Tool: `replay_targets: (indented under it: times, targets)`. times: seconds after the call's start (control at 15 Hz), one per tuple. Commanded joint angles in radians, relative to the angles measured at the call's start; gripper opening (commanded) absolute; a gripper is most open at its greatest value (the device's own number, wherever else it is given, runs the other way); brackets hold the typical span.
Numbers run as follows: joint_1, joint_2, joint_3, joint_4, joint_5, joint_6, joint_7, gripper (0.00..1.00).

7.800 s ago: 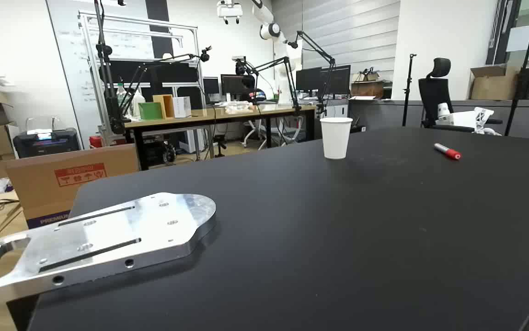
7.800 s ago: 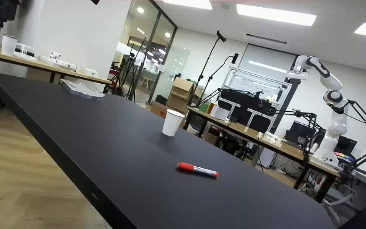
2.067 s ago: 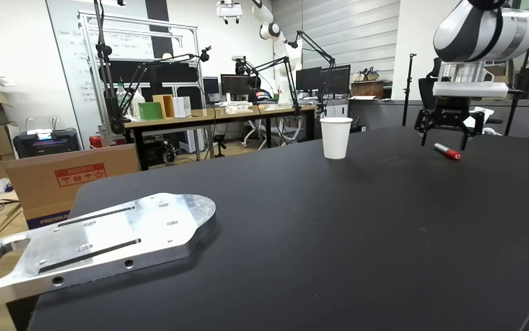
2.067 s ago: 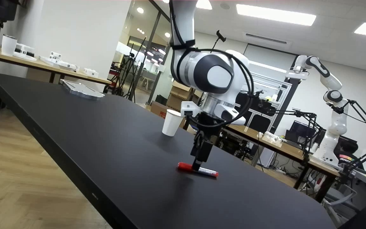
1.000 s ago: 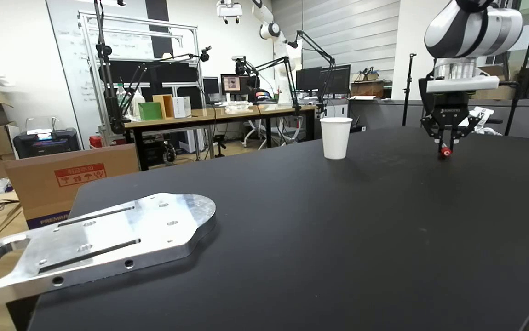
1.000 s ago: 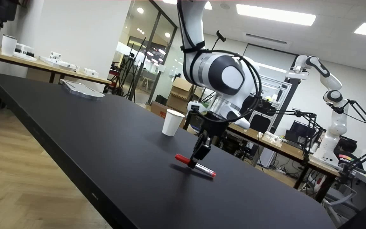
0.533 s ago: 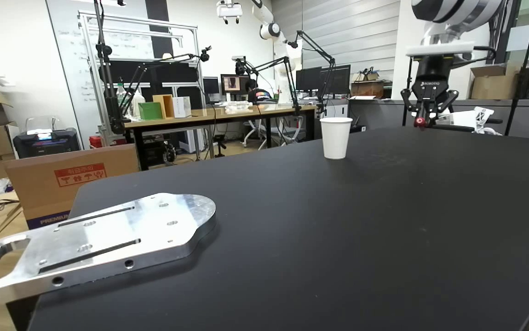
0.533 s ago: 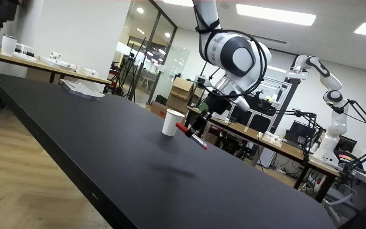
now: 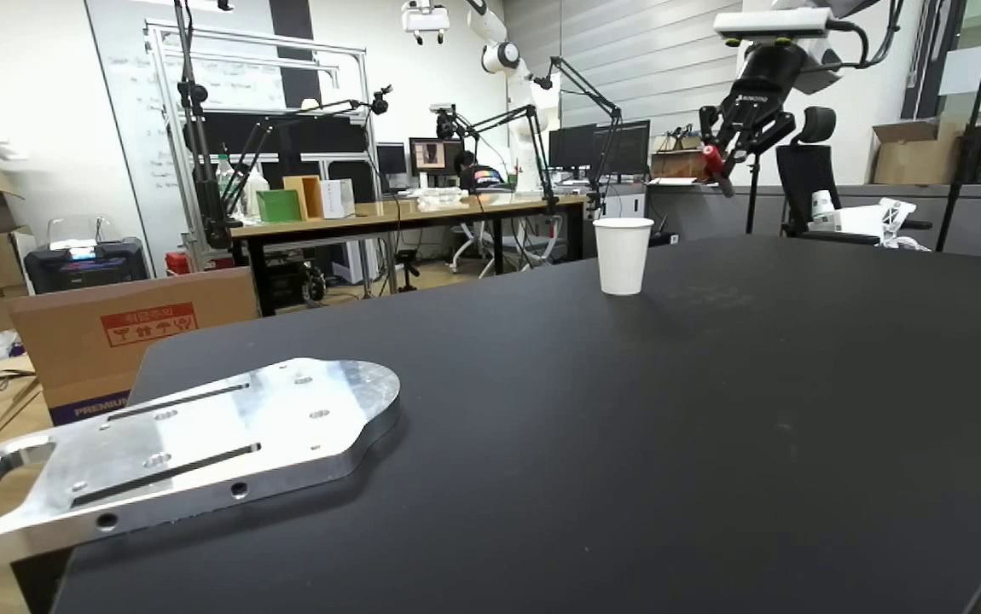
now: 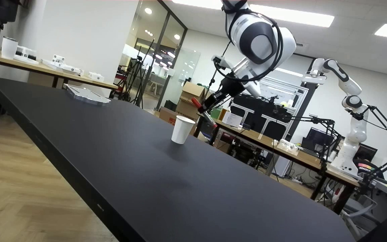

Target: Pick up the pen from the table and put it in the white cup. Pick up the pen from the white cup and put it on the table. Pick up the pen from the table and put it in the white cup.

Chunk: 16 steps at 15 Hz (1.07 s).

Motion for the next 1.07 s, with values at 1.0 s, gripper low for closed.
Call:
replay_targets:
  times: [1.0]
  targets:
    - [0.016, 0.174, 0.115, 0.196, 0.309, -0.045, 0.105, 0.05]
